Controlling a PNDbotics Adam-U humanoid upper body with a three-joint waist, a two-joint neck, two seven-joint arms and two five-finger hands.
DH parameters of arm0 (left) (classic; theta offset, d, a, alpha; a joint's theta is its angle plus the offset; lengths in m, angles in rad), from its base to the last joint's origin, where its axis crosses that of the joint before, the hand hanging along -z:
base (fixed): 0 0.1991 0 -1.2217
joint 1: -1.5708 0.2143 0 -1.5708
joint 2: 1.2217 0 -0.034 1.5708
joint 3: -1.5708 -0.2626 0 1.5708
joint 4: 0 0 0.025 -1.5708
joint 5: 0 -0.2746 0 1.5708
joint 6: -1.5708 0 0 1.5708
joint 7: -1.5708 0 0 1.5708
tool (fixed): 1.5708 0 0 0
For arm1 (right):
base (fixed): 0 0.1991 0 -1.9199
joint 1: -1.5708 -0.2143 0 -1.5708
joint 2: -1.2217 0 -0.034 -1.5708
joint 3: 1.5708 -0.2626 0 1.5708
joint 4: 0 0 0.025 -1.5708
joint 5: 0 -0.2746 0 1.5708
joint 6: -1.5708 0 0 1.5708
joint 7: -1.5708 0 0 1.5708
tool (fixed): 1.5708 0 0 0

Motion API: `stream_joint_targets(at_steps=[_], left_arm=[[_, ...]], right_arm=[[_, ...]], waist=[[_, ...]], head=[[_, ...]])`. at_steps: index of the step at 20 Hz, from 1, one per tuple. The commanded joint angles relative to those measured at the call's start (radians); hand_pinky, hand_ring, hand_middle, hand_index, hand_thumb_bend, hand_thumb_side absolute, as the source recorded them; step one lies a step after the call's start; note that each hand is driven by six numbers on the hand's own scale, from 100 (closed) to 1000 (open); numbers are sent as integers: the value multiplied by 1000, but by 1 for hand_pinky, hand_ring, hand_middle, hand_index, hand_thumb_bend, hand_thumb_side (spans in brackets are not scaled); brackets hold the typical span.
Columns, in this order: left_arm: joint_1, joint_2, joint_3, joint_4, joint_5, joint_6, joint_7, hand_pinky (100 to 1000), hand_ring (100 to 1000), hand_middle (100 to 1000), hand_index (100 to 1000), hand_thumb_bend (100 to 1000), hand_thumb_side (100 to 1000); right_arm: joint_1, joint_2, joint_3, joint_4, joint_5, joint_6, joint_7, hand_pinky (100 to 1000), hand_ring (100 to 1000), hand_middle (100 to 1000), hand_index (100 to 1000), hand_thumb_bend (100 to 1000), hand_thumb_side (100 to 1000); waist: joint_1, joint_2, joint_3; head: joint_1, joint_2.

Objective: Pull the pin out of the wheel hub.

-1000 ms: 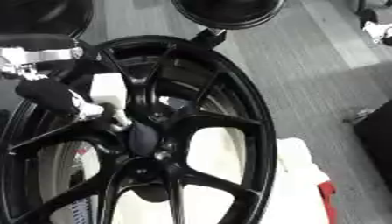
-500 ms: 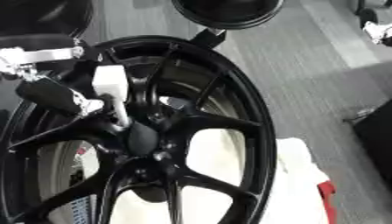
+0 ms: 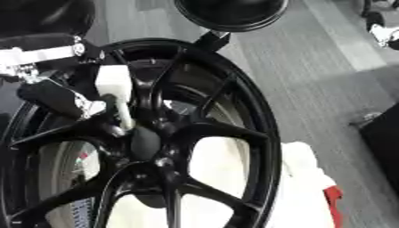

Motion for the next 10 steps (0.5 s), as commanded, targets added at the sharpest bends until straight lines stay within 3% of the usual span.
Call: stream_joint_targets(at_steps=[1,5,10], left_arm=[[-5,29,48,-21,34,13,71,651,526,316,511,100,143],[27,64,113,-63,83,28,151,628,505,285,486,100,172],[90,114,248,-124,153,35,269,618,495,264,475,100,225]], right_arm=[[-7,-24,-13,-3,6,3,-5,874,728,647,777,100,278],[-5,-25,-15,-3,7,4,-7,874,728,646,777,100,275],[0,-28,-21,-5,7,6,-11,876,728,647,777,100,267]], waist=[[-7,-23,-2],[-8,-25,1],[-12,-24,6]], head=[[-1,-8],[-3,-7],[-8,-5]])
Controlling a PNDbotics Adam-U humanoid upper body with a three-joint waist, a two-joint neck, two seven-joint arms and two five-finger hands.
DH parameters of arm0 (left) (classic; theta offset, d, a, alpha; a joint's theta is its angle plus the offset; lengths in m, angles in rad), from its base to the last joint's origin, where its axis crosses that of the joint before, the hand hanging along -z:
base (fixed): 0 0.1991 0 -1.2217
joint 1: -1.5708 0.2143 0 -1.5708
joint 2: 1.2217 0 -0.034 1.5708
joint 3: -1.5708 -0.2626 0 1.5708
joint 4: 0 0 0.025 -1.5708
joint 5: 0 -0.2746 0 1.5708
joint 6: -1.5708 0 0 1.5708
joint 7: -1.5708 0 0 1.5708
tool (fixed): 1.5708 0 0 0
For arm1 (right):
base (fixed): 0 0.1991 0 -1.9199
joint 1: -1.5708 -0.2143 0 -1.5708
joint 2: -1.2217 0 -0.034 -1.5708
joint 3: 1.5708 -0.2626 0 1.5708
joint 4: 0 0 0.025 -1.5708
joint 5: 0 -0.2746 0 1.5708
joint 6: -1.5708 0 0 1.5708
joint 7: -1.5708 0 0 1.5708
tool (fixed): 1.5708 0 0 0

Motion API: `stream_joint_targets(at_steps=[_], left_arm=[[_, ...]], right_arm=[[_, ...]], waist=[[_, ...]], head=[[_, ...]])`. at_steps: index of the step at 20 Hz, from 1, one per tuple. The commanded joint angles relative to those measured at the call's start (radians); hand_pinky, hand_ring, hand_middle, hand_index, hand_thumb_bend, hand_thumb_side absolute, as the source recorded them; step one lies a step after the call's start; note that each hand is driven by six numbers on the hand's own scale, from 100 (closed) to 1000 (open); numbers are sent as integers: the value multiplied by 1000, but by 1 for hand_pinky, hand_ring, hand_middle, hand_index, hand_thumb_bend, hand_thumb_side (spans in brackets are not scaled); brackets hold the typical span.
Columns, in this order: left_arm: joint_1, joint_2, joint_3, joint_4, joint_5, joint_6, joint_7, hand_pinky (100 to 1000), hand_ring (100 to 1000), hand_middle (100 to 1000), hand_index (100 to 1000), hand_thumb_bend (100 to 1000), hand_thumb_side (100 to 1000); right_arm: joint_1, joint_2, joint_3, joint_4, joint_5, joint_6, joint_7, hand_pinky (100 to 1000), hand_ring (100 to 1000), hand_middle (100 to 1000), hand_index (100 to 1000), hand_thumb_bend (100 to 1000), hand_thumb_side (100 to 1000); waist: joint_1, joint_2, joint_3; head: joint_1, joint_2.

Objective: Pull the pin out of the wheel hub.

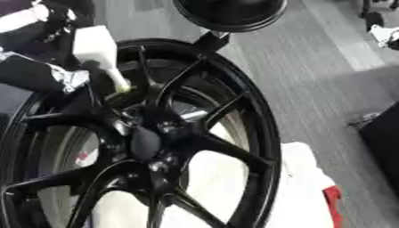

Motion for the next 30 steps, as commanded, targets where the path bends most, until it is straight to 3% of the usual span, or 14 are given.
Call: stream_joint_targets(at_steps=[1,8,13,17,19,21,23,26,30], left_arm=[[17,61,110,-44,47,1,81,617,494,262,474,100,234],[168,129,339,-26,134,-26,294,604,496,276,496,100,285],[350,167,505,120,177,-49,474,627,519,319,544,100,287],[426,156,589,239,188,-86,549,664,562,387,614,100,304],[453,152,598,273,183,-113,521,700,606,451,675,100,325],[474,150,596,284,151,-150,452,770,722,602,804,100,377],[491,150,597,299,81,-176,360,814,809,737,873,100,387],[497,142,604,331,-22,-177,280,841,838,772,898,126,493],[499,133,612,350,-91,-177,217,844,841,773,901,179,553]], right_arm=[[-3,-28,-21,-8,4,3,-8,876,728,647,777,100,266],[12,-34,-38,-10,5,9,-19,877,728,648,777,100,253],[31,-37,-61,-15,8,15,-35,877,727,648,777,100,243],[37,-37,-70,-13,9,18,-43,878,727,648,777,100,239],[36,-36,-72,-12,9,18,-44,878,727,648,778,100,238],[36,-34,-72,-11,8,18,-44,878,727,648,777,100,239],[35,-32,-70,-10,7,17,-42,878,727,648,777,100,240],[35,-31,-70,-9,6,16,-41,879,728,649,778,100,237],[36,-30,-71,-8,6,15,-41,879,728,649,778,100,234]], waist=[[-9,-24,3],[-19,-21,24],[-25,-16,40],[-32,-16,52],[-35,-16,55],[-38,-16,57],[-42,-17,58],[-46,-19,57],[-49,-23,58]], head=[[-4,-5],[-15,-9],[-25,-16],[-28,-12],[-26,-11],[-22,-10],[-15,-9],[-4,-7],[11,-1]])
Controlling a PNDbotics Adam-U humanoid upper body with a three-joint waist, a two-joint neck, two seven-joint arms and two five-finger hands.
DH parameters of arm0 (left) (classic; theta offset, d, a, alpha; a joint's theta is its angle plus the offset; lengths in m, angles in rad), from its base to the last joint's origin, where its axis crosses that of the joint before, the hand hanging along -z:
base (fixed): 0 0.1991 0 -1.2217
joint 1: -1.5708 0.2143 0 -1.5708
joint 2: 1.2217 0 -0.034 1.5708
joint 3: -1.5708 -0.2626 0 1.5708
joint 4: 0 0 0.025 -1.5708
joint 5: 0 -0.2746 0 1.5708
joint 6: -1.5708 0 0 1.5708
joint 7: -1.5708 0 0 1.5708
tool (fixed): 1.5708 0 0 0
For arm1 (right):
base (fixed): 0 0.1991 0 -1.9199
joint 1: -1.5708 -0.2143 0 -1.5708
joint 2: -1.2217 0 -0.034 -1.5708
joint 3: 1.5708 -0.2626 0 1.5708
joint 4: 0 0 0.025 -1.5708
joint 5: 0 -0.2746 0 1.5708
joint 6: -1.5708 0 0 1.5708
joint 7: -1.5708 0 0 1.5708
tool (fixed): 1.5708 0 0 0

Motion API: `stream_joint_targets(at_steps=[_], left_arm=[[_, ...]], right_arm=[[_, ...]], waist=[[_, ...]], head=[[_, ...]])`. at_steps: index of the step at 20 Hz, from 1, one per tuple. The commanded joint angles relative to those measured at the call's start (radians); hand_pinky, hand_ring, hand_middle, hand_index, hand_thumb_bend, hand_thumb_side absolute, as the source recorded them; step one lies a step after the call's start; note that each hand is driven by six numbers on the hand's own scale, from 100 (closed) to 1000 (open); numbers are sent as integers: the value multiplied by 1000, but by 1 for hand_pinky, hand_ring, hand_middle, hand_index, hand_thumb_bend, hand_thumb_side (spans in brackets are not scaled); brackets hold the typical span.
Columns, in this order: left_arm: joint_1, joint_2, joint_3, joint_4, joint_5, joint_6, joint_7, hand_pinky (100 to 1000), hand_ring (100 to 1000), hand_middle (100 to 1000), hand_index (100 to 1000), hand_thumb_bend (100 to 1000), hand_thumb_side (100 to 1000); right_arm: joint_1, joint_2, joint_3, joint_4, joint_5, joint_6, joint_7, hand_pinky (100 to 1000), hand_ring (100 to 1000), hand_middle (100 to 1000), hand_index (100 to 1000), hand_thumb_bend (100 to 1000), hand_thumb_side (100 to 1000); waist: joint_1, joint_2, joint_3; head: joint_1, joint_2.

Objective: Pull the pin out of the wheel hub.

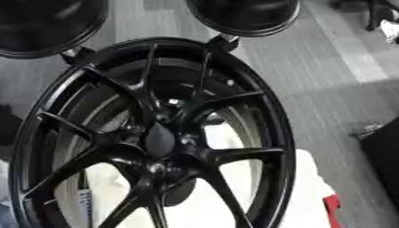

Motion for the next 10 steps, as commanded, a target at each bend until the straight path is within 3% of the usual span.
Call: stream_joint_targets(at_steps=[1,10], left_arm=[[-3,25,27,1,-42,-8,-44,844,840,773,901,176,562],[-5,18,35,-10,-35,-14,-54,830,825,749,887,102,554]], right_arm=[[-7,-30,-16,-7,4,-2,-1,879,727,649,778,100,234],[-10,-30,-15,-5,5,-6,2,880,728,651,778,100,222]], waist=[[-2,-25,2],[-4,-38,9]], head=[[12,0],[18,0]])
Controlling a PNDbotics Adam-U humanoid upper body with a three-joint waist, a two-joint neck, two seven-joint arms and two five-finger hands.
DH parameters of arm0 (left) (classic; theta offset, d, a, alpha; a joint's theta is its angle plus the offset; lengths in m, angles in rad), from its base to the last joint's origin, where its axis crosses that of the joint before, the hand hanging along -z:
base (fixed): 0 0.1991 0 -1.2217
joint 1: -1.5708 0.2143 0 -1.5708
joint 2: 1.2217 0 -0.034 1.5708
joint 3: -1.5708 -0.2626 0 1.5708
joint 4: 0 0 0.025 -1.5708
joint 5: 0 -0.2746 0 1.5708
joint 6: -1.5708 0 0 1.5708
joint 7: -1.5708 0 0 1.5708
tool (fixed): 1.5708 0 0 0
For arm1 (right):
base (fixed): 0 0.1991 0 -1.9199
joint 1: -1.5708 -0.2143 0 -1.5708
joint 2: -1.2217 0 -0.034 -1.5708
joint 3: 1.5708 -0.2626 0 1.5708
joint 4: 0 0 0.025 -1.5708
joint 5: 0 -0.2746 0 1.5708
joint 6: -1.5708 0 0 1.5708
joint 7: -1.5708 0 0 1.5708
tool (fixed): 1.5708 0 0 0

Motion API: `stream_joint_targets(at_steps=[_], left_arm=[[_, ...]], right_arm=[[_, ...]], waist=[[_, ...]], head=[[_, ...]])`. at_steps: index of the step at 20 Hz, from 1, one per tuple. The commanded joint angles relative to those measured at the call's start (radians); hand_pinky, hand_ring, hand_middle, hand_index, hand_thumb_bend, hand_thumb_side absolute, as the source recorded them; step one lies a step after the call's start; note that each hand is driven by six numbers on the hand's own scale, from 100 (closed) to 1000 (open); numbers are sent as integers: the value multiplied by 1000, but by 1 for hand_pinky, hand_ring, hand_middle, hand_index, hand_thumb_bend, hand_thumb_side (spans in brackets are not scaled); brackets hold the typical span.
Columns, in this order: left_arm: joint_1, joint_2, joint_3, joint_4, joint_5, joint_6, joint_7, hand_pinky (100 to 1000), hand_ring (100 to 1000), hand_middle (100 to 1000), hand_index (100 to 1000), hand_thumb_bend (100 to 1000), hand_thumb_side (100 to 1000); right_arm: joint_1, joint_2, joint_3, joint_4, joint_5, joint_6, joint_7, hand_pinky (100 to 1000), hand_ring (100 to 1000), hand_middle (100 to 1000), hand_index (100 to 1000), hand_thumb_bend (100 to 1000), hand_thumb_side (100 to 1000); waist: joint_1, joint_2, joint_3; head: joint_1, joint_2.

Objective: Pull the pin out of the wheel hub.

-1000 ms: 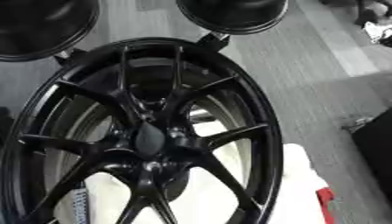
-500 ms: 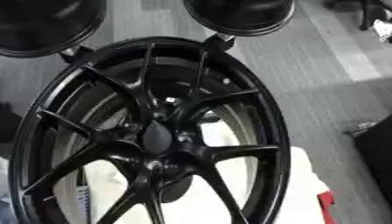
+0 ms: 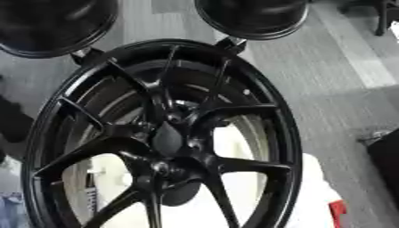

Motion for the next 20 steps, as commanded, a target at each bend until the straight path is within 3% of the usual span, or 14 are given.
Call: stream_joint_targets(at_steps=[1,6,7,10,15,20], left_arm=[[-6,26,23,-15,5,-1,4,829,823,746,885,100,550],[-10,22,29,-22,33,1,38,798,788,687,856,100,574],[-11,19,32,-25,48,2,59,775,764,652,832,100,617],[-13,11,34,-51,101,6,130,742,727,605,790,100,622],[-13,-27,18,-183,173,-32,272,725,711,588,777,100,607],[-16,-117,-7,-356,187,-49,350,722,717,598,788,100,624]], right_arm=[[-10,-31,-15,-6,5,-3,0,880,729,652,778,100,219],[-12,-32,-16,-7,7,-4,0,881,729,652,778,100,209],[-12,-32,-16,-8,7,-5,0,881,729,652,778,100,207],[-14,-33,-15,-11,7,-7,1,882,730,654,778,100,200],[-21,-32,-13,-20,9,-10,1,883,731,655,779,100,189],[-26,-28,-8,-34,10,-14,6,884,732,657,779,100,182]], waist=[[-3,-24,1],[-5,-28,1],[-5,-28,2],[-6,-28,2],[-8,-29,0],[-9,-31,-4]], head=[[2,0],[1,0],[1,0],[1,0],[4,2],[12,2]])
